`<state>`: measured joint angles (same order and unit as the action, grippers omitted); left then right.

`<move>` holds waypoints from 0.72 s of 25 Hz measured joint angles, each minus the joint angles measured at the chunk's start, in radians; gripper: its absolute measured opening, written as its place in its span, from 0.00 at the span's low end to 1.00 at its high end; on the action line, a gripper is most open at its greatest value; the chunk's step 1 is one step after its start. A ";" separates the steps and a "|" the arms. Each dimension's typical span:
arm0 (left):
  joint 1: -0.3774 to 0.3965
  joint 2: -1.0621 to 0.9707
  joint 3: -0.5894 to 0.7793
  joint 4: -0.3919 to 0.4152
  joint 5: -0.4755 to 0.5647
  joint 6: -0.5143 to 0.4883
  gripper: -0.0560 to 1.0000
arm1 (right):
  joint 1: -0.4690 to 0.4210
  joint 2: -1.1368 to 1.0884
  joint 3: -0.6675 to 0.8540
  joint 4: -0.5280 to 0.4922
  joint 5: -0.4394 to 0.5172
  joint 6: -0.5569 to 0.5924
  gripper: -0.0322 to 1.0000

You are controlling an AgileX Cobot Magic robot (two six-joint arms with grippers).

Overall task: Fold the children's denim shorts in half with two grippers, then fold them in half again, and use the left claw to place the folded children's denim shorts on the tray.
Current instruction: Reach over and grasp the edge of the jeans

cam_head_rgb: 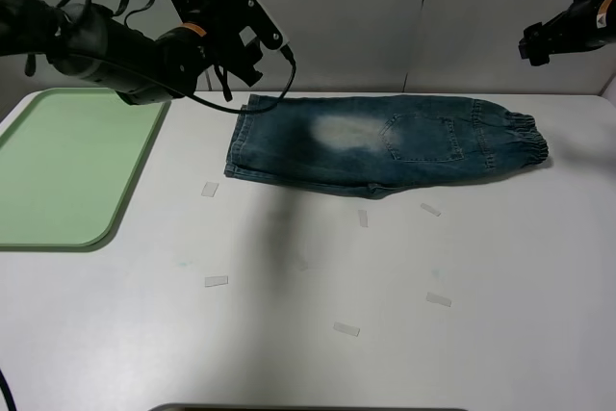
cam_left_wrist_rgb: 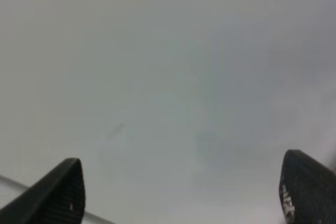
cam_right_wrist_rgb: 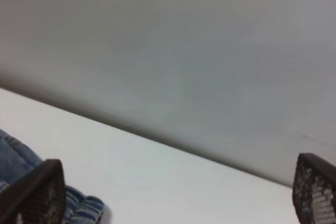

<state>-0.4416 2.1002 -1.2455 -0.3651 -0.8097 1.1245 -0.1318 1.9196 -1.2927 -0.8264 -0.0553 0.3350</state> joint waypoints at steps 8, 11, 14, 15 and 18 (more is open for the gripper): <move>-0.048 -0.243 0.000 -0.109 0.043 -0.008 0.76 | 0.000 -0.145 -0.001 0.114 0.050 0.004 0.67; -0.057 -0.378 0.000 -0.187 0.132 -0.002 0.76 | 0.000 -0.215 -0.001 0.176 0.108 0.004 0.67; -0.057 -0.529 0.000 -0.324 0.272 0.047 0.76 | 0.002 -0.284 -0.001 0.200 0.165 -0.005 0.67; -0.057 -0.571 0.000 -0.380 0.327 0.086 0.76 | 0.007 -0.303 -0.001 0.203 0.183 -0.014 0.67; -0.057 -0.712 0.009 -0.541 0.431 0.236 0.76 | 0.032 -0.347 -0.001 0.204 0.205 -0.025 0.67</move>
<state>-0.4986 1.3880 -1.2362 -0.9064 -0.3785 1.3601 -0.0995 1.5721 -1.2939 -0.6229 0.1498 0.3099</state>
